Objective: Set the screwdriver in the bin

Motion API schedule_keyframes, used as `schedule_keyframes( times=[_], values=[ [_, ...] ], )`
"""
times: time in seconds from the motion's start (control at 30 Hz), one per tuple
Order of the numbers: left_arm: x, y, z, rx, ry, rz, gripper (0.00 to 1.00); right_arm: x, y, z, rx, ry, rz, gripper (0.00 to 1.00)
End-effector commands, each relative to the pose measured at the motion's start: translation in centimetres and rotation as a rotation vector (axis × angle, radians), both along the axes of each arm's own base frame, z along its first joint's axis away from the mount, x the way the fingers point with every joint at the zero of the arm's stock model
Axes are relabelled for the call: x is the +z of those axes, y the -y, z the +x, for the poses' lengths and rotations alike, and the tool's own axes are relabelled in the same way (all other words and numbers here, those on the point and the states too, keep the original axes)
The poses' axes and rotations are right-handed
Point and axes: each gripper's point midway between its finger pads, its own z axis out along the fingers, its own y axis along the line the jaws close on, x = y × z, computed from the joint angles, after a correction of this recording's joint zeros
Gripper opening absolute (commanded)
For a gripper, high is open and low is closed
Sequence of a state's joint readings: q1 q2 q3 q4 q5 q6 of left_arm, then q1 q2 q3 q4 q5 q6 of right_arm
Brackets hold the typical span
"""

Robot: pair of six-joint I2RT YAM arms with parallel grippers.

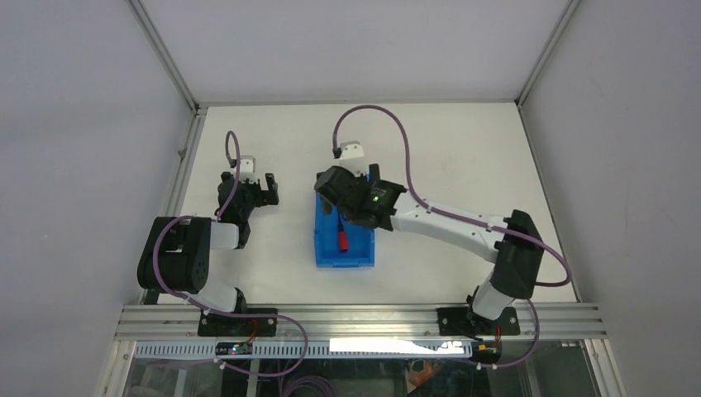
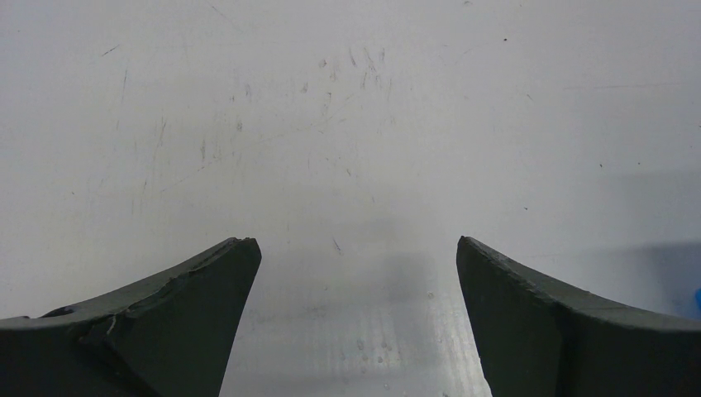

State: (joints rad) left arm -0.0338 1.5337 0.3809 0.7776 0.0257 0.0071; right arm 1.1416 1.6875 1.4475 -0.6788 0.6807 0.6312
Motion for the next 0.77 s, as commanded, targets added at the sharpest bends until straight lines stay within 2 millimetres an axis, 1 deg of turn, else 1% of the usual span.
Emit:
schedule_keyframes(
  times=[0.0, 0.03, 0.07, 0.1, 0.13, 0.17, 0.23, 0.3, 0.37, 0.43, 0.5, 0.57, 0.6, 0.67, 0.73],
  values=[
    [1.7, 0.4, 0.5, -0.004, 0.054, -0.018, 0.99, 3.7, 6.6, 3.6, -0.09, 0.062, -0.052, 0.99],
    [1.7, 0.4, 0.5, -0.003, 0.055, -0.019, 0.99, 3.4, 8.8, 4.5, -0.128, 0.047, -0.069, 0.99],
    [1.7, 0.4, 0.5, -0.003, 0.055, -0.019, 0.99, 3.7, 10.0, 4.8, -0.146, 0.041, -0.062, 0.99],
    [1.7, 0.4, 0.5, -0.003, 0.054, -0.018, 0.99, 3.3, 12.6, 5.7, -0.194, 0.026, -0.072, 0.99],
    [1.7, 0.4, 0.5, -0.004, 0.055, -0.018, 0.99, 3.7, 14.7, 6.1, -0.224, 0.024, -0.06, 0.99],
    [1.7, 0.4, 0.5, -0.004, 0.055, -0.018, 0.99, 3.4, 16.5, 6.5, -0.258, 0.008, -0.061, 0.99],
    [1.7, 0.4, 0.5, -0.004, 0.055, -0.018, 0.99, 3.5, 20.4, 7.0, -0.321, -0.002, -0.055, 0.99],
    [1.7, 0.4, 0.5, -0.003, 0.054, -0.019, 0.99, 3.7, 24.0, 7.0, -0.391, -0.004, -0.044, 0.99],
    [1.7, 0.4, 0.5, -0.003, 0.055, -0.018, 0.99, 3.6, 26.8, 6.8, -0.441, -0.017, -0.029, 0.99],
    [1.7, 0.4, 0.5, -0.004, 0.054, -0.018, 0.99, 3.0, 29.6, 6.0, -0.502, -0.061, -0.024, 0.99],
    [1.7, 0.4, 0.5, -0.004, 0.054, -0.018, 0.99, 3.0, 31.2, 5.4, -0.543, -0.056, -0.041, 0.99],
    [1.7, 0.4, 0.5, -0.003, 0.054, -0.018, 0.99, 2.8, 32.1, 4.8, -0.557, -0.043, -0.044, 0.99],
    [1.7, 0.4, 0.5, -0.004, 0.054, -0.018, 0.99, 2.5, 32.1, 4.5, -0.554, -0.041, -0.036, 0.99],
    [1.7, 0.4, 0.5, -0.004, 0.054, -0.018, 0.99, 2.7, 31.7, 4.3, -0.536, -0.038, 0.014, 0.99],
    [1.7, 0.4, 0.5, -0.003, 0.055, -0.018, 0.99, 2.9, 31.7, 4.1, -0.54, -0.035, 0.031, 0.99]
  ],
)
